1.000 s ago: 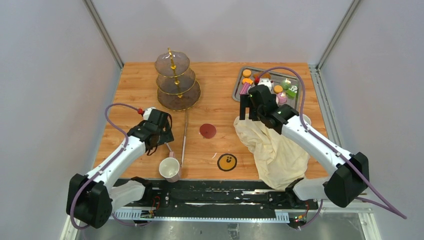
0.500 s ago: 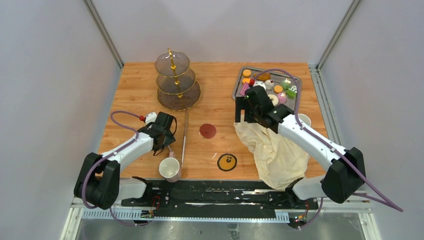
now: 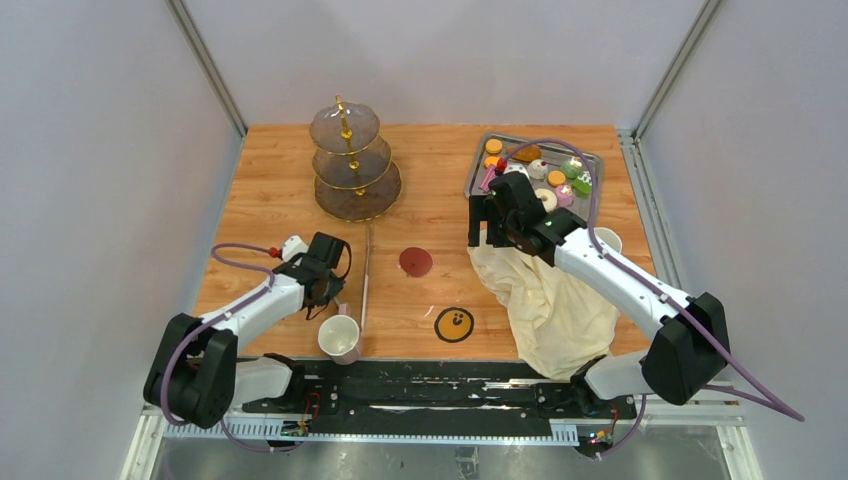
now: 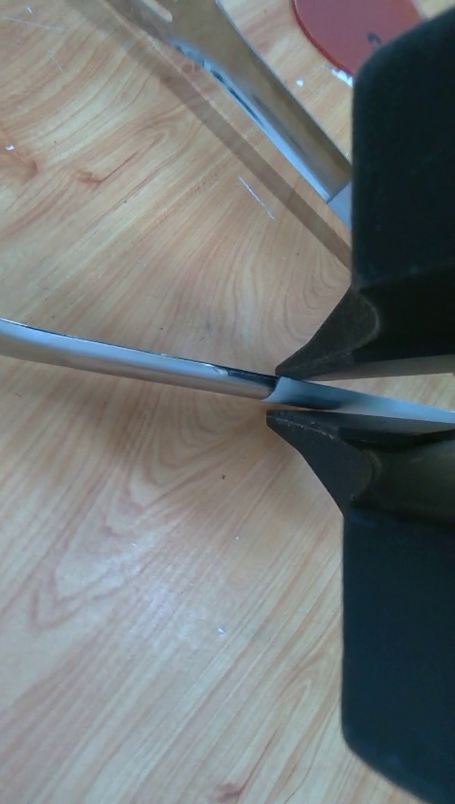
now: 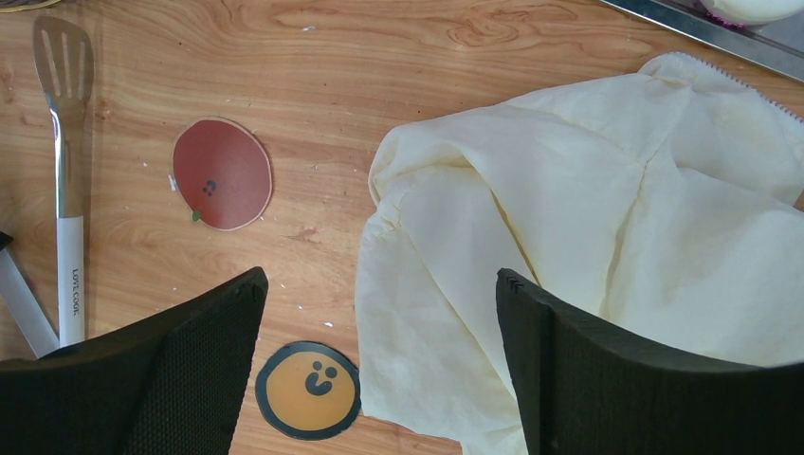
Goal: Serve the afternoon tea
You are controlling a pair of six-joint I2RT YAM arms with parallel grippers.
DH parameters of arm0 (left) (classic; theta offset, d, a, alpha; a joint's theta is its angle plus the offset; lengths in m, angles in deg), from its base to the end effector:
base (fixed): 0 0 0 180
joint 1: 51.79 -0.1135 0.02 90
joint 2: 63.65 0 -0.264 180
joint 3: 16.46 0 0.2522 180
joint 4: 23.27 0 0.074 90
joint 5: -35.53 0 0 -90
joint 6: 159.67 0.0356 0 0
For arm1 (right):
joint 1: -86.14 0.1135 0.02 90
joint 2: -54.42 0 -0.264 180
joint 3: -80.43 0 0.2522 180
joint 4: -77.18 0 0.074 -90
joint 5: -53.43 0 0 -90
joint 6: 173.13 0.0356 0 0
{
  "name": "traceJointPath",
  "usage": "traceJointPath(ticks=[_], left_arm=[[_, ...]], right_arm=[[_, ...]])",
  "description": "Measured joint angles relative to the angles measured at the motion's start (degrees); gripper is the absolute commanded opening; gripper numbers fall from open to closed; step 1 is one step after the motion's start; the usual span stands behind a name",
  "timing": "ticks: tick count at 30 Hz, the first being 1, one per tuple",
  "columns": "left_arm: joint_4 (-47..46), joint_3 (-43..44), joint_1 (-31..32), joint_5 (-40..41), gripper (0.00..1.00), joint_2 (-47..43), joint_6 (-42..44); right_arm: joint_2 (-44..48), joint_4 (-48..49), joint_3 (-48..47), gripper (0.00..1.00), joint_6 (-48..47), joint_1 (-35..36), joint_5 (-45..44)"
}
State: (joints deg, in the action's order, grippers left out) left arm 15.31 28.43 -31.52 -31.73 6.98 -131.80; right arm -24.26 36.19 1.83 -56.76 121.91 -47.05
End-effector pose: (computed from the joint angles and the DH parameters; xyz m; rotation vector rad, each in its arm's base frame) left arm 0.1979 -0.0584 0.1567 -1.0198 2.3394 0.0030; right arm 0.2493 0.1716 0.3004 -0.0927 2.2972 0.3589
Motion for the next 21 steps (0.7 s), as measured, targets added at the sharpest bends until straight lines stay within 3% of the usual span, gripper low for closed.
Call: traceJointPath(ticks=[5, 9, 15, 18, 21], left_arm=[[1.0, -1.8, 0.0, -0.1, 0.10, -4.2, -3.9], [1.2, -3.6, 0.0, -0.5, 0.10, -7.4, -6.6], [-2.3, -4.2, 0.0, -3.0, 0.52, -9.1, -6.8], [-4.3, -4.2, 0.0, -5.4, 0.62, -8.3, -5.5], [-4.9, -4.0, 0.0, -7.6, 0.66, -7.7, -4.1]], right_arm=[[-0.2, 0.0, 0.0, 0.88, 0.0, 0.0, 0.3], [-0.7, 0.0, 0.0, 0.88, 0.0, 0.0, 0.8], [-1.6, 0.6, 0.0, 0.87, 0.3, 1.4, 2.2], [-3.2, 2.4, -0.2, 0.87, 0.9, 4.2, 3.1], [-6.1, 4.8, -0.6, 0.87, 1.5, 7.9, 3.6]])
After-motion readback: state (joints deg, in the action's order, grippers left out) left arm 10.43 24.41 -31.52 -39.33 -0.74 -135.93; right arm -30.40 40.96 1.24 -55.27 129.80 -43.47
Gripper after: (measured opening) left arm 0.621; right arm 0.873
